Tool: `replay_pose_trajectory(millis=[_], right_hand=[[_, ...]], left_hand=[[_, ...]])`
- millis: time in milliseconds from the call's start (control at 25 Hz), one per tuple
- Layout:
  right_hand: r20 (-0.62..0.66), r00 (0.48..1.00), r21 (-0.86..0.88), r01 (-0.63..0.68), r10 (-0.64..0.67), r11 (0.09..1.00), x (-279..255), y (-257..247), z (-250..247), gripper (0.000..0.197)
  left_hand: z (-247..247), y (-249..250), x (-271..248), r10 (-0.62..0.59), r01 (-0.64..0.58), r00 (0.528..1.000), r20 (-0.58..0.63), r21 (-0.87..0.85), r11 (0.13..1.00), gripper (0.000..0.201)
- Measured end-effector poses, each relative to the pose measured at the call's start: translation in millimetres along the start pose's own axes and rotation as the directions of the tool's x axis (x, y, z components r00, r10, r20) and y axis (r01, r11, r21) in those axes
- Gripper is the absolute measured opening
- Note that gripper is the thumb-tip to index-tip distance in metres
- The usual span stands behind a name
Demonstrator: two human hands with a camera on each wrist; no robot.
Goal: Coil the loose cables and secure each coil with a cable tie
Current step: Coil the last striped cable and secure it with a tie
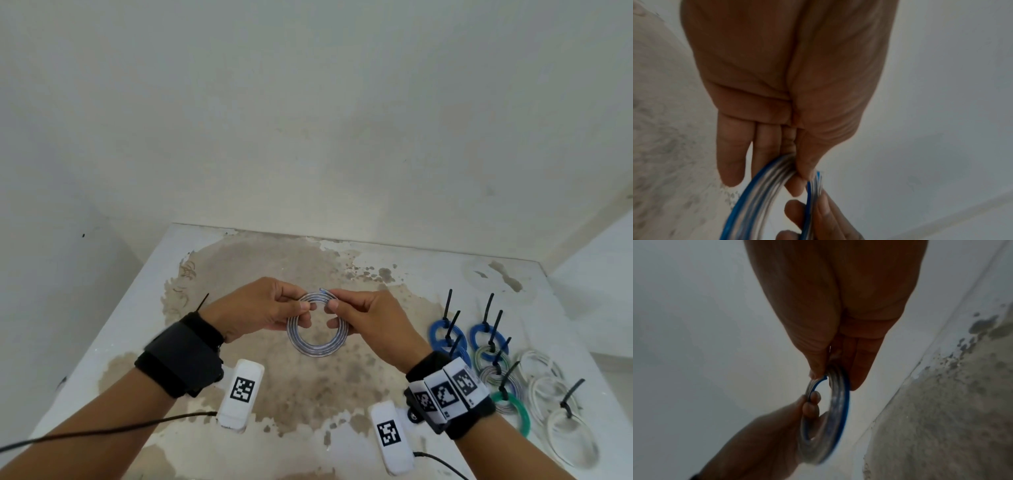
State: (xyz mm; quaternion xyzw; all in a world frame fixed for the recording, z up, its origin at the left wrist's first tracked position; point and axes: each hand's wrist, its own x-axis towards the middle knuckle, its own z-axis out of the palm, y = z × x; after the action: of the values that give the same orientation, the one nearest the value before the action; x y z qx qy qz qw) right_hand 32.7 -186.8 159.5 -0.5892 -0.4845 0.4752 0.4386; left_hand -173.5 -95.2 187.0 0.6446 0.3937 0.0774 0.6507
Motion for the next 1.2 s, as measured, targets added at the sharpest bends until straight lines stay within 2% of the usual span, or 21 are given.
replay_pose_trajectory(millis=[160,280,400,480,560,640,720,800,880,1000,1200], right_hand=[[-0.088,0.989,-0.265,0.095,-0.122,0.959,-10.0,7.7,3.9,0.025],[-0.08,0.968,-0.417,0.185,-0.238,0.89,-16.9,13.5,4.7,0.026],[-0.071,0.952,-0.445,0.237,-0.298,0.864,-26.0,17.5,-0.6,0.027],[-0.097,0.934,-0.461,0.265,-0.344,0.847,-29.7,22.8,-2.6,0.025],[-0.12,0.916,-0.466,0.288,-0.382,0.837,-33.4,27.4,-1.1,0.025],[-0.127,0.906,-0.482,0.3,-0.405,0.823,-36.5,31.6,1.1,0.026],[-0.12,0.939,-0.404,0.251,-0.323,0.88,-38.7,32.7,1.3,0.028],[-0.043,0.988,-0.202,0.137,-0.148,0.97,-39.4,30.3,2.7,0.03],[0.025,0.998,-0.094,0.066,-0.064,0.993,-36.2,29.3,7.0,0.034],[0.042,0.998,-0.034,0.047,-0.046,0.998,-27.5,29.0,23.0,0.033],[0.089,0.996,-0.07,0.013,-0.007,0.997,-2.5,28.7,69.5,0.031]], left_hand=[[30.3,-7.7,1.9,-0.026,0.015,0.997,-0.069,-0.144,0.99,0.013],[51.4,-12.4,9.3,-0.063,0.03,0.982,-0.18,-0.178,0.984,0.014],[68.2,-9.7,10.5,-0.1,0.039,0.966,-0.236,-0.253,0.967,0.015],[79.3,-5.1,9.4,-0.123,0.034,0.954,-0.273,-0.31,0.95,0.024],[88.9,-3.8,10.4,-0.107,0.014,0.928,-0.357,-0.253,0.967,0.041],[95.1,-7.3,12.0,-0.032,-0.029,0.895,-0.445,-0.129,0.991,0.042],[96.2,-14.1,11.0,0.051,-0.074,0.867,-0.495,-0.028,0.997,0.033],[93.5,-21.2,6.7,0.078,-0.082,0.847,-0.526,0.016,0.996,0.028],[88.6,-26.6,2.3,0.087,-0.085,0.835,-0.543,0.03,0.996,0.019],[77.7,-34.1,-3.5,0.092,-0.097,0.814,-0.573,0.022,0.995,0.012],[36.6,-66.6,-14.8,0.026,-0.086,0.806,-0.591,-0.074,0.994,0.023]])
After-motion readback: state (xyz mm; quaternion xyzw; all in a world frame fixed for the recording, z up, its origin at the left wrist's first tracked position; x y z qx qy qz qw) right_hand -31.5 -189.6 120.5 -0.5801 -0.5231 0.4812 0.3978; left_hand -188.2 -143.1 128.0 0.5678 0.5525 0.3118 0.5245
